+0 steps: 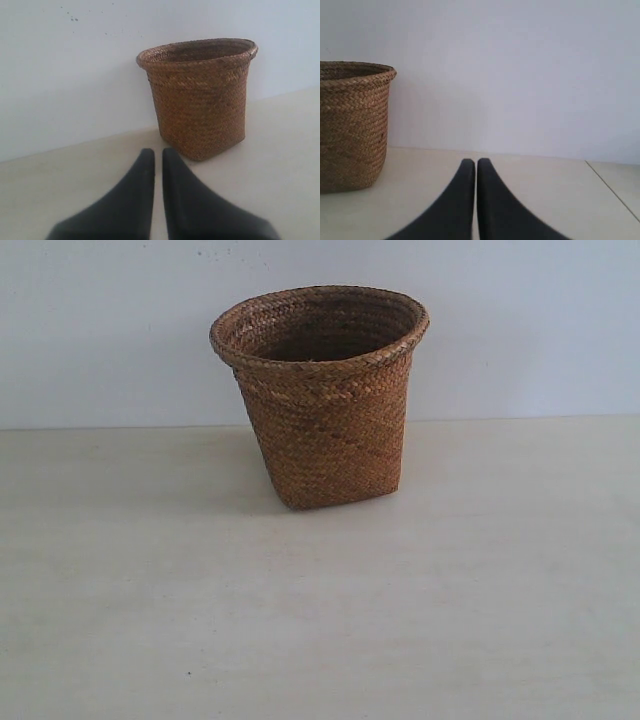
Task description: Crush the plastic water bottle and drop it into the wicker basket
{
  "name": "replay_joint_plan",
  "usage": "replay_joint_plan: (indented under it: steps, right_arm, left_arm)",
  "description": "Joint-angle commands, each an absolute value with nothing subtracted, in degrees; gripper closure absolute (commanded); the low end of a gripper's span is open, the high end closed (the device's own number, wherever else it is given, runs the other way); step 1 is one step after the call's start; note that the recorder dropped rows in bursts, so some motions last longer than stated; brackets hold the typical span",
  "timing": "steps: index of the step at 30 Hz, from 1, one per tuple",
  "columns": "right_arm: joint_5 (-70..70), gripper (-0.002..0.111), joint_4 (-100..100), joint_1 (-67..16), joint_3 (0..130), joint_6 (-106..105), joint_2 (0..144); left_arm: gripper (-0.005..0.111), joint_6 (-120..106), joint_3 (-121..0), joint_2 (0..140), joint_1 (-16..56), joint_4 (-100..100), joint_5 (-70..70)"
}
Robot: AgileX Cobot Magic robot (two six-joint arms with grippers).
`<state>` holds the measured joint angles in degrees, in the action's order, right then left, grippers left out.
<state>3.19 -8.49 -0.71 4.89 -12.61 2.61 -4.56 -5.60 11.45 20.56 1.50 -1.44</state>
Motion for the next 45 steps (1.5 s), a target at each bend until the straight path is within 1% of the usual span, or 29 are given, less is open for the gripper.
replay_joint_plan:
  steps: [1, 23, 25, 30, 36, 42, 45]
  right_arm:
    - [3.1, 0.108, -8.5, -0.6, 4.6, -12.9, 2.5]
    - [3.0, 0.108, -8.5, -0.6, 4.6, -12.7, 2.5]
    - [3.0, 0.108, -8.5, -0.6, 4.6, -12.7, 2.5]
    - [3.0, 0.108, -8.5, -0.6, 4.6, -12.7, 2.5]
    - [3.0, 0.108, -8.5, -0.6, 4.6, -12.7, 2.5]
    - [3.0, 0.108, -8.5, -0.6, 4.6, -12.7, 2.5]
    - [3.0, 0.108, -8.5, -0.6, 4.6, -12.7, 2.5]
  left_arm:
    - [0.102, -3.8, -4.8, 11.1, 20.5, 2.1, 0.0]
    - [0.102, -5.5, -4.6, 11.1, 20.1, 1.5, -1.3]
    - [0.102, -5.2, -4.6, 11.1, 19.0, 1.5, -1.9]
    - [0.102, -1.4, -4.6, 11.1, 13.6, -0.9, -3.0]
    - [0.102, -0.9, -2.6, 10.8, 8.6, -0.9, -1.9]
    - [0.102, -0.9, 0.0, 3.6, 4.3, 0.9, -2.1]
    - [0.102, -0.9, 0.0, 0.3, 1.9, 1.0, -6.5]
